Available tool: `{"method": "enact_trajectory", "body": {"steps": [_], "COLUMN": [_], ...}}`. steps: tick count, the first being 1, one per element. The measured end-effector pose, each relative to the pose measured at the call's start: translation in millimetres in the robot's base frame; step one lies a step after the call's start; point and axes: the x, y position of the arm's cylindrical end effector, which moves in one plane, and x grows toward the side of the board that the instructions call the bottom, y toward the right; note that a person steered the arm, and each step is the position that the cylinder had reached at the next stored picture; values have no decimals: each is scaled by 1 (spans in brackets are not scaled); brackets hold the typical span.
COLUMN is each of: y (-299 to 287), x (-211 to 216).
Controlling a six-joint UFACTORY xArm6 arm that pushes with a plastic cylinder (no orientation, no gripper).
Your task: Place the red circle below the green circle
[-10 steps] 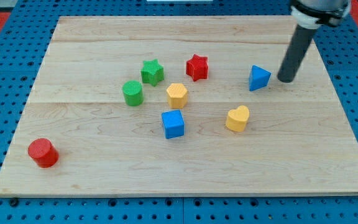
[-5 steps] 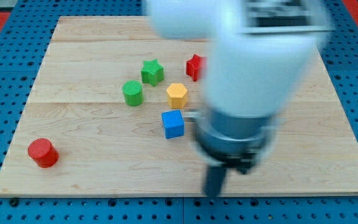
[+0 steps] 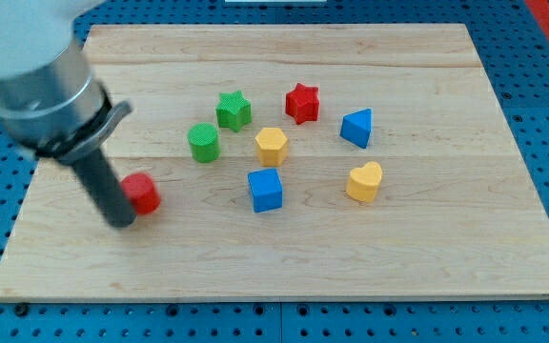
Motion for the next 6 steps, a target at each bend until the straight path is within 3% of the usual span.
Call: {"method": "enact_trajectory", "body": {"steps": [1,2,3,4,6], "y": [-53,-40,16,-64,20], "x": [15,-3,-11,-11,-33]}}
